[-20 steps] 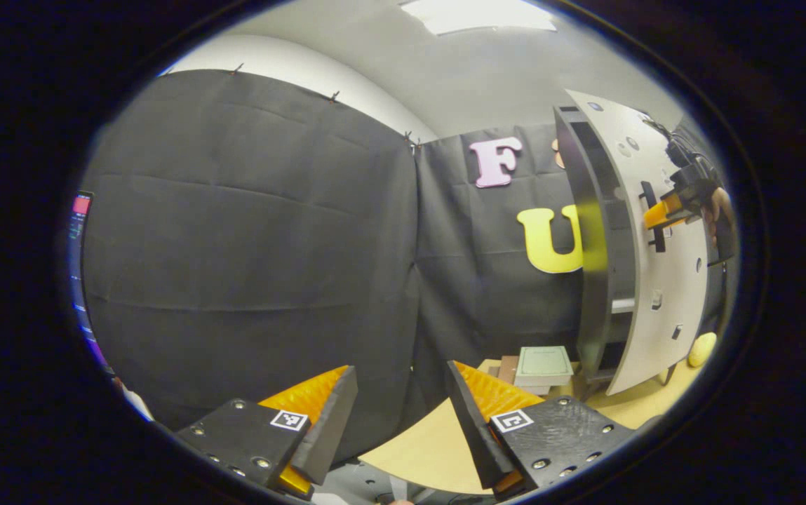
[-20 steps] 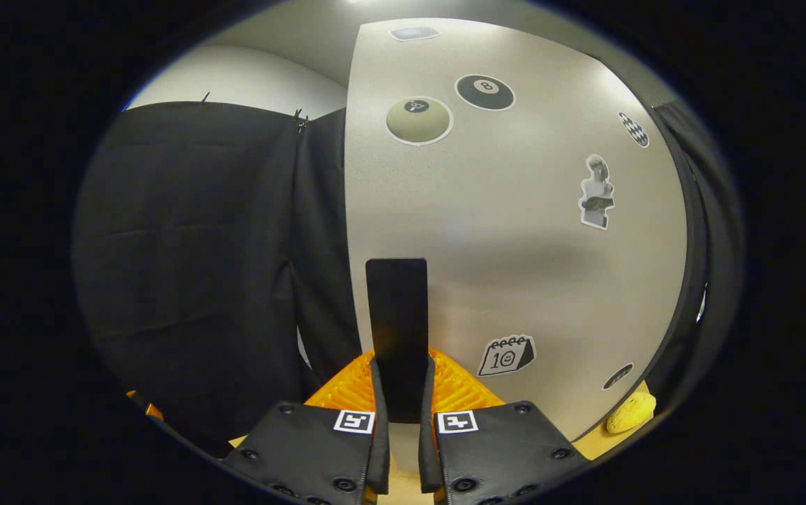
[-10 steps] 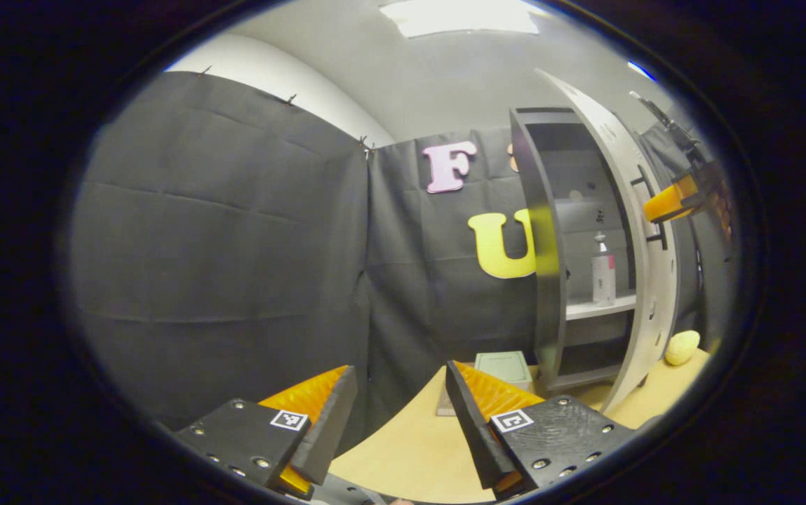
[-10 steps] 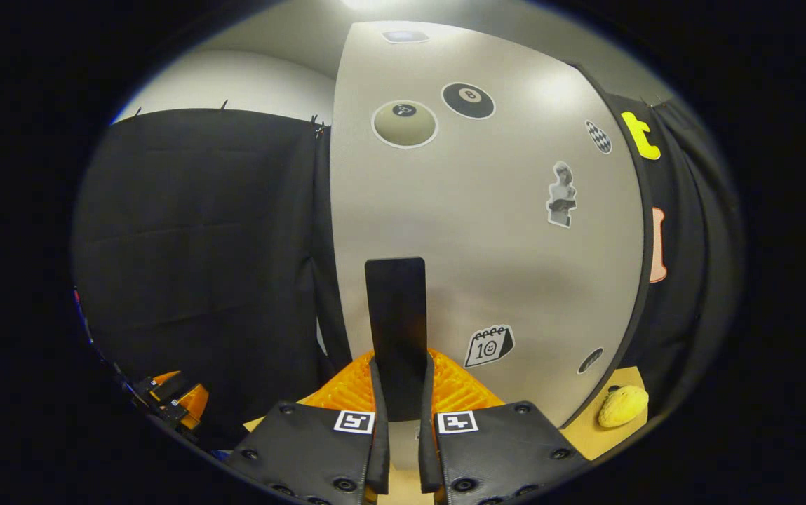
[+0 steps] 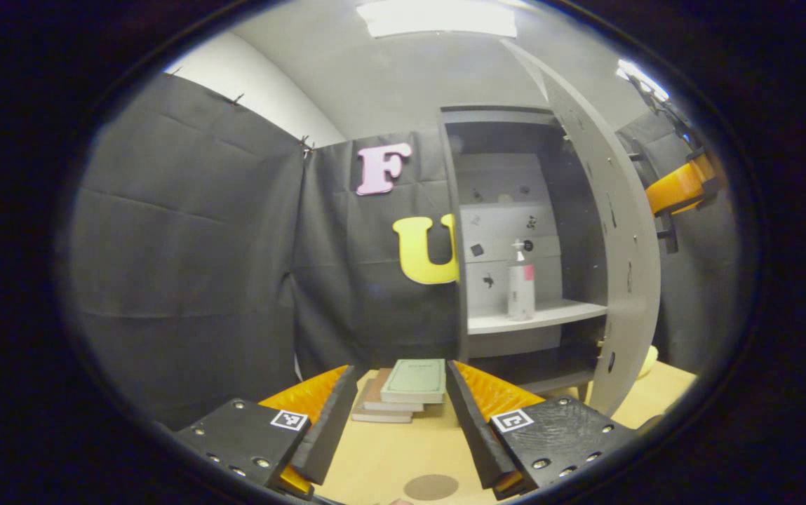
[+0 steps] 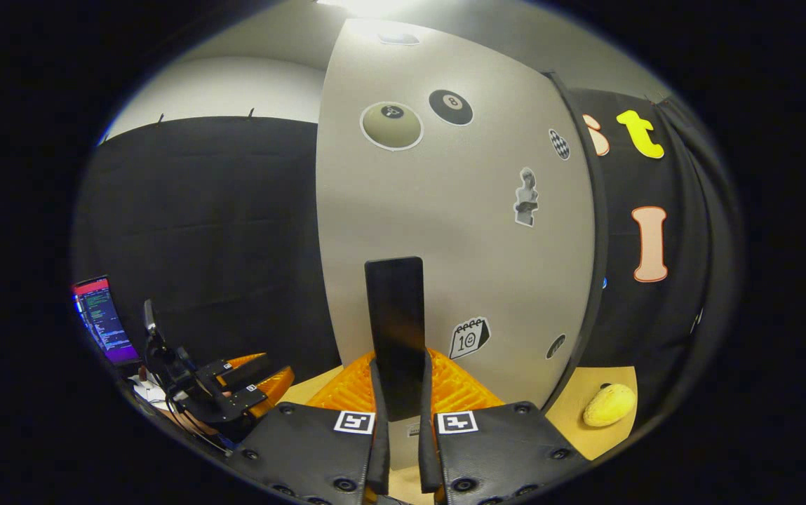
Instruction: Open the cabinet door with the right hand, grasp the bottle in the cabinet with the left hand and place it on the coaster, then close the cabinet door with the right hand.
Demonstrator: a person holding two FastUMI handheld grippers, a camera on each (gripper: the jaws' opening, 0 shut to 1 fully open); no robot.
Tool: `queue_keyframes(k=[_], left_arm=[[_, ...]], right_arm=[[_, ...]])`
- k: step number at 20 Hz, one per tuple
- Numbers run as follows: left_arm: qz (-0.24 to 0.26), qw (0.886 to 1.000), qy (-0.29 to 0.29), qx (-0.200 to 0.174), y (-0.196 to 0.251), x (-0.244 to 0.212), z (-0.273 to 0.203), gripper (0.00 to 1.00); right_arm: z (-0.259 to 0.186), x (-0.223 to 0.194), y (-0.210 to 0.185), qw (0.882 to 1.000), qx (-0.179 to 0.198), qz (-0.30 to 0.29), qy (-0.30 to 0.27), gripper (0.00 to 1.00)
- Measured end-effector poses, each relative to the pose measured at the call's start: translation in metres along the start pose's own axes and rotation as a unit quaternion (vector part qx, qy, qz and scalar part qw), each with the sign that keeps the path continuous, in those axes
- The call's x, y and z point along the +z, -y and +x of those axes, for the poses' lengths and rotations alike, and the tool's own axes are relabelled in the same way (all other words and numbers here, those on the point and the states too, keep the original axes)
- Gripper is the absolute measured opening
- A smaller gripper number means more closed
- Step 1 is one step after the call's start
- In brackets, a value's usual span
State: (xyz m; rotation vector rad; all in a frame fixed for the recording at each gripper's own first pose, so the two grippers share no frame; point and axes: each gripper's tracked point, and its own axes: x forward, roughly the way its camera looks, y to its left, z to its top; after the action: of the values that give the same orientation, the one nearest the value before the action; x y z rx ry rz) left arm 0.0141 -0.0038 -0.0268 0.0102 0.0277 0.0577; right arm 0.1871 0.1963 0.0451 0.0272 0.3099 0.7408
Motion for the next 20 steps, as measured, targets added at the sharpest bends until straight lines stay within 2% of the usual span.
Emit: queue_keyframes(k=[2, 3, 13, 16, 17, 18, 20], left_arm=[[0.003, 1.000, 0.005, -0.010, 0.027, 0.005, 0.001, 0.80], [0.004, 1.000, 0.006, -0.014, 0.039, 0.008, 0.000, 0.77], [0.005, 0.999, 0.000, -0.035, 0.140, 0.009, 0.003, 0.77], [0.007, 0.999, 0.000, -0.037, 0.164, 0.011, 0.002, 0.76], [0.006, 0.999, 0.000, -0.036, 0.171, 0.011, 0.001, 0.76], [0.004, 0.999, -0.001, -0.034, 0.177, 0.010, 0.000, 0.77], [0.002, 1.000, -0.003, -0.026, 0.187, 0.011, 0.001, 0.76]], right_arm=[[-0.008, -0.002, 0.007, 1.000, 0.006, -0.001, -0.001, 0.15], [-0.011, -0.002, 0.011, 1.000, 0.008, 0.000, -0.001, 0.19], [-0.040, -0.007, 0.042, 0.999, 0.031, 0.015, 0.023, 0.18], [-0.045, -0.005, 0.051, 0.999, 0.034, 0.019, 0.026, 0.18], [-0.047, -0.005, 0.053, 0.999, 0.033, 0.016, 0.027, 0.14], [-0.049, -0.005, 0.056, 0.999, 0.030, 0.012, 0.027, 0.18], [-0.054, -0.005, 0.063, 0.999, 0.024, 0.004, 0.028, 0.14]])
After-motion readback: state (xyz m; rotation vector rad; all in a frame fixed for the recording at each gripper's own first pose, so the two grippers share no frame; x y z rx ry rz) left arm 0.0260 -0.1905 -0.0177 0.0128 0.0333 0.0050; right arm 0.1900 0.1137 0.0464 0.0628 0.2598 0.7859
